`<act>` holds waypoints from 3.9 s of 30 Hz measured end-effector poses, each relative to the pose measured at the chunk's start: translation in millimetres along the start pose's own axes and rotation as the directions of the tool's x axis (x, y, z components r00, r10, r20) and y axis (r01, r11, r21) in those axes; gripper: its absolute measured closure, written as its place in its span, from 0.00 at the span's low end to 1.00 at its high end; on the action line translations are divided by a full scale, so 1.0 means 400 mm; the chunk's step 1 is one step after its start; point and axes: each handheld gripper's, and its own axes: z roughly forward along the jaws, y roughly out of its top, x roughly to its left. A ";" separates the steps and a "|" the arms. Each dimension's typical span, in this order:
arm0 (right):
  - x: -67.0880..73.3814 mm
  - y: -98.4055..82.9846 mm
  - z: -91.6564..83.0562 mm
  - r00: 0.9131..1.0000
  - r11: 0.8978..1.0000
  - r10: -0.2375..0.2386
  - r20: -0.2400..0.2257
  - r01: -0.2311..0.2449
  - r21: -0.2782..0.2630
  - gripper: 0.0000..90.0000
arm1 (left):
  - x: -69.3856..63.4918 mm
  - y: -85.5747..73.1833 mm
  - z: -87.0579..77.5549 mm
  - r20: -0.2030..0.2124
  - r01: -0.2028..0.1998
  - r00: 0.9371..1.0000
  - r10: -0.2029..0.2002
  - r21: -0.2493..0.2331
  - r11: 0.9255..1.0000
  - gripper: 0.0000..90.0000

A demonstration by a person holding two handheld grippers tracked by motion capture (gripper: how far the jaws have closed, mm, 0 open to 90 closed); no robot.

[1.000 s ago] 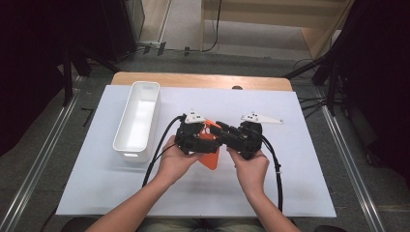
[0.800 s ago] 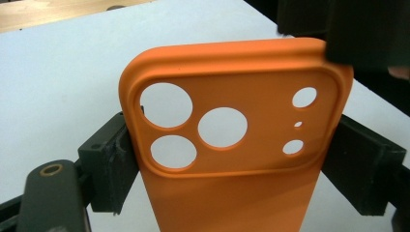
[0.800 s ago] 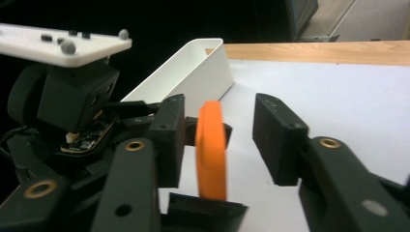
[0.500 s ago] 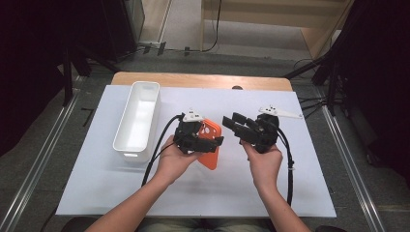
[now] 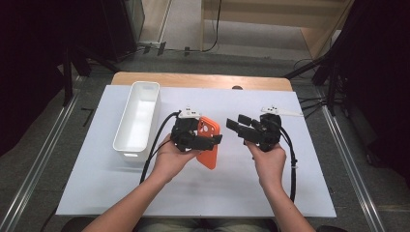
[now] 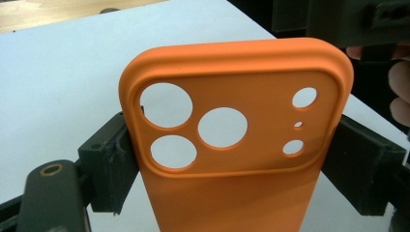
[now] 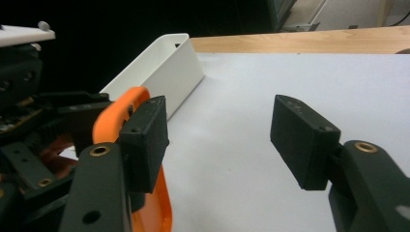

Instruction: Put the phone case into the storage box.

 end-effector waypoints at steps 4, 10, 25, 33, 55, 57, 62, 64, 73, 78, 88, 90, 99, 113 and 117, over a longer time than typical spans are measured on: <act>-0.010 -0.006 0.001 1.000 1.000 -0.011 0.001 0.011 0.014 0.39 | 0.001 0.003 -0.003 0.010 0.007 1.000 -0.007 -0.002 1.000 0.17; -0.017 -0.016 0.002 0.999 0.999 -0.037 0.004 0.037 0.036 0.40 | 0.006 0.005 -0.009 0.018 0.011 1.000 -0.011 0.012 1.000 0.17; -0.042 -0.057 -0.010 0.994 0.988 -0.106 -0.005 0.106 0.113 0.31 | 0.021 0.017 -0.028 0.028 0.017 0.999 -0.017 0.009 1.000 0.17; -0.051 -0.087 -0.017 0.993 0.983 -0.113 -0.029 0.116 0.140 0.29 | 0.026 0.020 -0.031 0.031 0.025 0.999 -0.025 0.015 1.000 0.17; -0.035 -0.144 -0.061 0.962 0.962 -0.202 -0.183 0.230 0.146 0.28 | 0.035 0.026 -0.036 0.049 0.018 0.999 -0.020 0.044 0.999 0.17; -0.035 -0.150 -0.066 0.960 0.959 -0.211 -0.184 0.240 0.153 0.28 | 0.035 0.026 -0.037 0.051 0.020 0.998 -0.022 0.043 0.999 0.17; -0.036 -0.168 -0.080 0.956 0.951 -0.225 -0.187 0.257 0.171 0.28 | 0.038 0.026 -0.035 0.073 0.012 0.997 -0.016 0.061 0.998 0.17; -0.040 -0.177 -0.086 0.959 0.952 -0.216 -0.184 0.249 0.178 0.28 | 0.038 0.026 -0.034 0.078 0.006 0.997 -0.011 0.071 0.997 0.17; -0.056 -0.207 -0.104 0.958 0.946 -0.228 -0.172 0.260 0.195 0.28 | 0.042 0.028 -0.036 0.097 -0.008 0.995 0.000 0.085 0.996 0.17; -0.062 -0.218 -0.112 0.963 0.951 -0.205 -0.174 0.238 0.197 0.28 | 0.044 0.029 -0.041 0.115 -0.021 0.993 0.012 0.081 0.996 0.17; -0.077 -0.231 -0.118 0.963 0.946 -0.218 -0.157 0.248 0.208 0.28 | 0.065 0.045 -0.070 0.126 -0.028 0.992 0.015 0.103 0.994 0.17; -0.077 -0.232 -0.115 0.965 0.948 -0.208 -0.161 0.239 0.208 0.28 | 0.069 0.048 -0.075 0.125 -0.029 0.992 0.016 0.101 0.994 0.17; -0.076 -0.233 -0.107 0.962 0.945 -0.213 -0.169 0.247 0.215 0.28 | 0.083 0.060 -0.100 0.115 -0.019 0.993 0.009 0.088 0.996 0.17; -0.082 -0.232 -0.113 0.967 0.951 -0.201 -0.156 0.231 0.207 0.28 | 0.108 0.080 -0.146 0.082 -0.012 0.997 0.006 0.072 0.997 0.17; -0.082 -0.232 -0.113 0.967 0.951 -0.201 -0.157 0.231 0.207 0.28 | 0.118 0.087 -0.168 0.070 -0.004 0.998 0.000 0.057 0.998 0.17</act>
